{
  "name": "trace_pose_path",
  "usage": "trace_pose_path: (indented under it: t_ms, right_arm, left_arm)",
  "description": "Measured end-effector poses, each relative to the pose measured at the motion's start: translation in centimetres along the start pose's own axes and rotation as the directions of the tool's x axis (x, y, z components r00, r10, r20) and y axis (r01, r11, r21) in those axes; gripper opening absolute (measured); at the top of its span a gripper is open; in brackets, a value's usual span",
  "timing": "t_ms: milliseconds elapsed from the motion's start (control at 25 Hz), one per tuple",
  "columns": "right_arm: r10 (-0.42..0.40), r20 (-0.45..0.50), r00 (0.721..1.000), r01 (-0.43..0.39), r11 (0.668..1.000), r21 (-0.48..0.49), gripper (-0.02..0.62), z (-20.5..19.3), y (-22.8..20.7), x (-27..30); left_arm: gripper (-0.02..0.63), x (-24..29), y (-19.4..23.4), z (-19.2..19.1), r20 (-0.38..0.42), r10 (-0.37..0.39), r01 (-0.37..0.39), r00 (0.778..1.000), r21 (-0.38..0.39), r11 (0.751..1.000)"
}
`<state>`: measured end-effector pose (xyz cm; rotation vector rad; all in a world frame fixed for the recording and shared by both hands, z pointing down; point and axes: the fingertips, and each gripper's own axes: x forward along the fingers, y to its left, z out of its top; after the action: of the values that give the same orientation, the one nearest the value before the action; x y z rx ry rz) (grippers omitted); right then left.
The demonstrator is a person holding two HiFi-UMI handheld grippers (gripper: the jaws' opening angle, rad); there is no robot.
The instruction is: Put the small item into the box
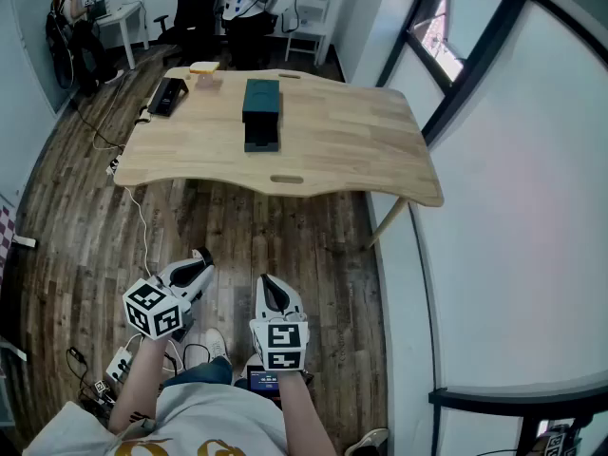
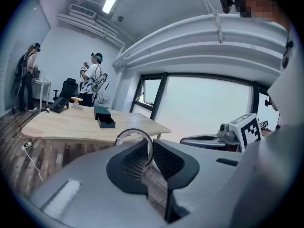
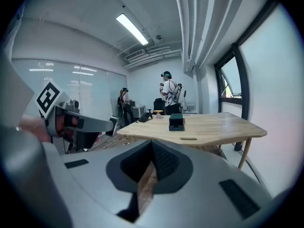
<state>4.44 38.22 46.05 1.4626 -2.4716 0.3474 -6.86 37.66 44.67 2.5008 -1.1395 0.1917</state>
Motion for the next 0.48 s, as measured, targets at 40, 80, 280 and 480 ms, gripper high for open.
trace_pose_path:
  t_ms: [40,80,280,480]
  right_arm:
    - [0.006,-0.002,1.000,-0.006,1.000,-0.004,0.003,0.0,0.3,-0.1]
    - [0.012,-0.005,1.000,-0.012,1.000,-0.008,0.003,0.0,0.6,-0.2]
    - [0.013,-0.017,1.000,-0.013,0.999,-0.034,0.003,-0.8,-0.2,-1.4]
    - [0.011,-0.012,1.000,-0.011,1.000,-0.006,0.004,-0.9,-1.1,-1.4]
  left_arm:
    - [0.038,-0.2,-0.1,0.1,0.002,0.002,-0.002,1.000,0.004,1.000]
    - [0.038,-0.4,-0.2,0.2,0.003,0.002,-0.002,1.000,0.007,1.000]
    - [0.038,0.5,-1.7,-0.3,-0.005,-0.022,0.022,1.000,0.031,0.999]
    - [0.038,0.4,-1.5,-0.1,0.004,0.014,-0.014,1.000,0.041,0.999]
